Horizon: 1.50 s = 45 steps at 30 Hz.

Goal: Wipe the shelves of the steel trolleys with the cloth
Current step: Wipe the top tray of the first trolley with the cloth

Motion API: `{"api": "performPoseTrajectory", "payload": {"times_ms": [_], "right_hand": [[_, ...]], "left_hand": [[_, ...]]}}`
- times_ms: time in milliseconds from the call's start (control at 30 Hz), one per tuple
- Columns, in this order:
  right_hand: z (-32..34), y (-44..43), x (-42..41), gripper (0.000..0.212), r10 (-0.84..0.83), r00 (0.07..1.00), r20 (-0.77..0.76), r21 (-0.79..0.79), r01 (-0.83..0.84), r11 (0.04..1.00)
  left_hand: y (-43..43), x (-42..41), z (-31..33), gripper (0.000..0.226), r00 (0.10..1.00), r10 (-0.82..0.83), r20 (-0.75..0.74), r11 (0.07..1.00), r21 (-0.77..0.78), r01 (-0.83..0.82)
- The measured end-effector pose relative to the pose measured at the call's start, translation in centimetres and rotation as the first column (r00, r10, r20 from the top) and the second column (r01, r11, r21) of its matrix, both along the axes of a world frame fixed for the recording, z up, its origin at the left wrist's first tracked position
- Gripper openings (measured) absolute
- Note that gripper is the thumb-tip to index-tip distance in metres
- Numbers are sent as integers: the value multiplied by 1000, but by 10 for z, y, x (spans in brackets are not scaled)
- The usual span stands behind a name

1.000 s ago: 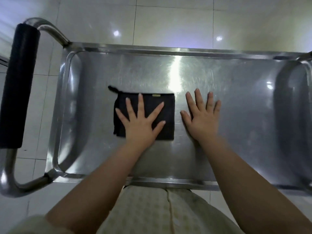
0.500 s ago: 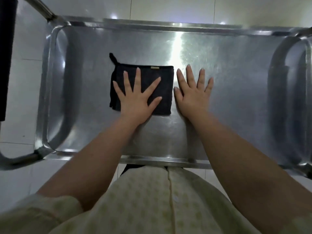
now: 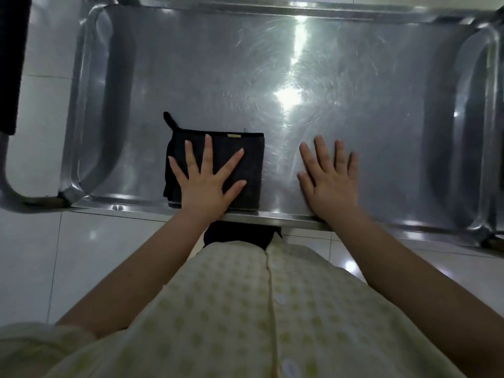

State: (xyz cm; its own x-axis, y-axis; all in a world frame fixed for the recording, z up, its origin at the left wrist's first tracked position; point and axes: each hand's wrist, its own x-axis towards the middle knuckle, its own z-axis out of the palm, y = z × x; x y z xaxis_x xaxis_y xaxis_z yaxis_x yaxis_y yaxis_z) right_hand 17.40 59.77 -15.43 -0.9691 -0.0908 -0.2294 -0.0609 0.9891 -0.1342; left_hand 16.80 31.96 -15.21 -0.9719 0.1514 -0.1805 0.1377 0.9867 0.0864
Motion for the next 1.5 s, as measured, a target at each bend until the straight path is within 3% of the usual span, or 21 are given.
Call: {"api": "performPoseTrajectory", "payload": {"times_ms": [333, 433, 633, 767, 1000, 1133, 1300, 1400, 1500], "right_hand": [[-3, -1, -2, 57, -65, 998, -9, 12, 65, 998], [1, -1, -1, 57, -53, 998, -31, -31, 52, 998], [2, -2, -1, 61, -46, 999, -10, -44, 46, 998], [1, -4, -2, 69, -58, 998, 27, 14, 57, 998], [5, -5, -4, 75, -93, 993, 78, 53, 89, 995], [10, -7, -4, 71, -98, 989, 109, 47, 93, 995], [15, -62, -19, 61, -283, 951, 129, 56, 278, 959], [20, -111, -48, 57, -148, 989, 27, -174, 150, 973], [16, -134, -68, 53, -209, 978, 19, -341, 203, 918]], "left_hand": [[96, 20, 6, 81, 1000, -1, 20, 1000, 15, 1], [55, 13, 5, 80, 1000, -4, 13, 1000, -4, 4], [-80, -7, 13, 83, 983, 159, 89, 986, -54, -155], [-73, -11, 16, 84, 976, 172, 132, 984, -70, -164], [52, 2, 14, 84, 991, -60, 123, 998, -11, 61], [13, -3, 9, 81, 996, -69, 62, 997, -13, 70], [-31, -23, 8, 82, 996, -64, 58, 997, -28, 65], [-28, -21, 7, 81, 996, -75, 48, 997, -19, 76], [-32, -19, 7, 81, 997, -59, 43, 998, -4, 59]]}}
